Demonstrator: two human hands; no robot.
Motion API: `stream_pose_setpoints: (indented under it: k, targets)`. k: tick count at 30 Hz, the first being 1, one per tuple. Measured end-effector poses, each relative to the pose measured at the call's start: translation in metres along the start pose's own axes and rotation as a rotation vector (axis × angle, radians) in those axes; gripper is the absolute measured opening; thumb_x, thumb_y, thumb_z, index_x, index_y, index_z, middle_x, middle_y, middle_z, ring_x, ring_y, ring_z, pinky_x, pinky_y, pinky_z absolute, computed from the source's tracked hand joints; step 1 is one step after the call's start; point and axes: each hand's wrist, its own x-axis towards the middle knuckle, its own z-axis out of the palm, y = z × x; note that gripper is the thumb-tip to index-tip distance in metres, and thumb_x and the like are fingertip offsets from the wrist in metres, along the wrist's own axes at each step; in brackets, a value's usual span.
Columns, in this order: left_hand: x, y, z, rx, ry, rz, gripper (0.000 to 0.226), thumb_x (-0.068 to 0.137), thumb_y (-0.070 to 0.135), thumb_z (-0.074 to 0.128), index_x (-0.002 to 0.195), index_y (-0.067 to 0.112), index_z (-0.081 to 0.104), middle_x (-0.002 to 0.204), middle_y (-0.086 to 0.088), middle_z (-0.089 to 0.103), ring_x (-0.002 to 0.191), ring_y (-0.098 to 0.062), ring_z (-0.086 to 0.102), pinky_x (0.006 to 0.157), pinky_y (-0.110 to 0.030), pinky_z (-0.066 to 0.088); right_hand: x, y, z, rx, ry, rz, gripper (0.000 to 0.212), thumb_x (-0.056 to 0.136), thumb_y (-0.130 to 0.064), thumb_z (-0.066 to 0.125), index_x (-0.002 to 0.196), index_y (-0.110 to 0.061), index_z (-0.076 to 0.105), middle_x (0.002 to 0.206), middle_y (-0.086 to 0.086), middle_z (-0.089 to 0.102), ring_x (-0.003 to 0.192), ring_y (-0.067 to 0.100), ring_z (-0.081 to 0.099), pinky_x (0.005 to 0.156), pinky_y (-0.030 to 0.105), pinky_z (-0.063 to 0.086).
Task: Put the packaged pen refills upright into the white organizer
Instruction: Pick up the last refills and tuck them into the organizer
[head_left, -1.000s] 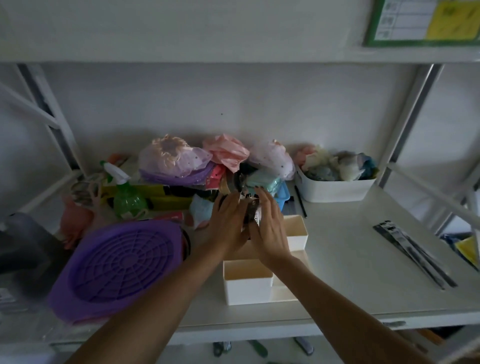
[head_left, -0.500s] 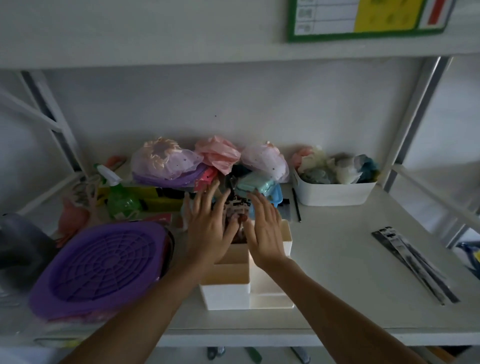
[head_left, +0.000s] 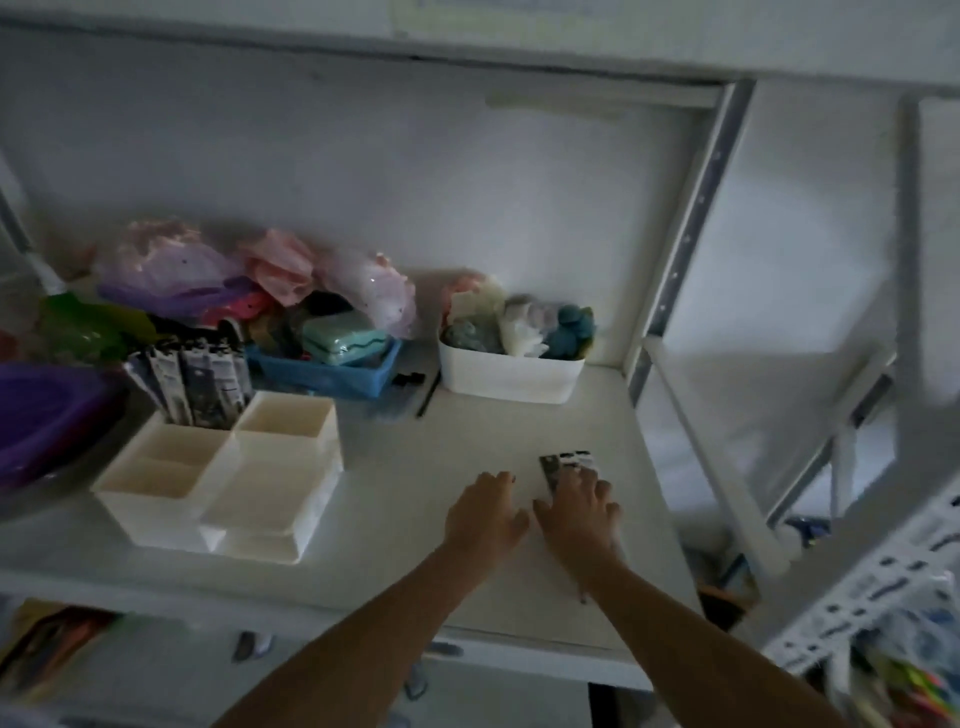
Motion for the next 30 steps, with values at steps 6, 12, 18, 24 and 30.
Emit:
stream_pose_setpoints:
  k: [6,12,18,24,30]
  targets:
    - [-0.011,0.052,0.035,-0.205,-0.093,-0.069,0.044,0.092,0.023,0.048,0.134,0.009,0.043,0.135,-0.017,0.056,0.122,-0.031,0.053,0.098,-0.03,0.042,0.002,0.042,-0.014,0.026,-0.121,0.095,0.053,0.087,-0.03,0.054,0.131,-0.009,0.032,0.137,0.015,0.037,0.129,0.032,0.032,0.104,0.046,0.033]
    - [-0.017,0.068,0.047,-0.847,-0.153,-0.303,0.039,0.091,0.006,0.046,0.13,0.009,0.048,0.119,-0.018,0.064,0.107,-0.032,0.06,0.095,-0.038,0.048,0.003,0.049,-0.013,0.193,-0.18,0.094,0.03,0.086,-0.015,0.054,0.113,0.0,0.05,0.118,0.02,0.059,0.109,0.034,0.057,0.086,0.035,0.048]
    - [-0.024,0.069,0.04,-1.012,-0.166,-0.409,0.028,0.093,0.003,0.039,0.115,0.01,0.055,0.119,-0.024,0.061,0.093,-0.03,0.06,0.078,-0.039,0.052,0.012,0.048,-0.022,0.207,-0.347,0.066,0.023,0.086,-0.02,0.055,0.101,-0.002,0.058,0.1,0.016,0.065,0.091,0.029,0.061,0.069,0.03,0.045]
    - [-0.016,0.039,0.0,-1.086,-0.182,-0.313,0.013,0.093,0.003,0.048,0.094,0.011,0.057,0.099,-0.019,0.067,0.074,-0.022,0.071,0.071,-0.029,0.059,0.015,0.008,-0.03,0.567,-0.37,0.088,0.023,0.086,-0.014,0.056,0.096,0.007,0.059,0.095,0.022,0.063,0.087,0.03,0.061,0.072,0.033,0.052]
    - [0.011,-0.039,-0.102,-0.935,0.024,-0.108,0.036,0.09,0.012,0.056,0.125,0.003,0.051,0.078,-0.003,0.063,0.061,-0.012,0.055,0.048,-0.012,0.052,-0.005,-0.098,-0.05,0.8,-0.299,-0.142,0.013,0.087,-0.005,0.053,0.096,-0.005,0.062,0.096,0.023,0.067,0.074,0.028,0.066,0.067,0.036,0.053]
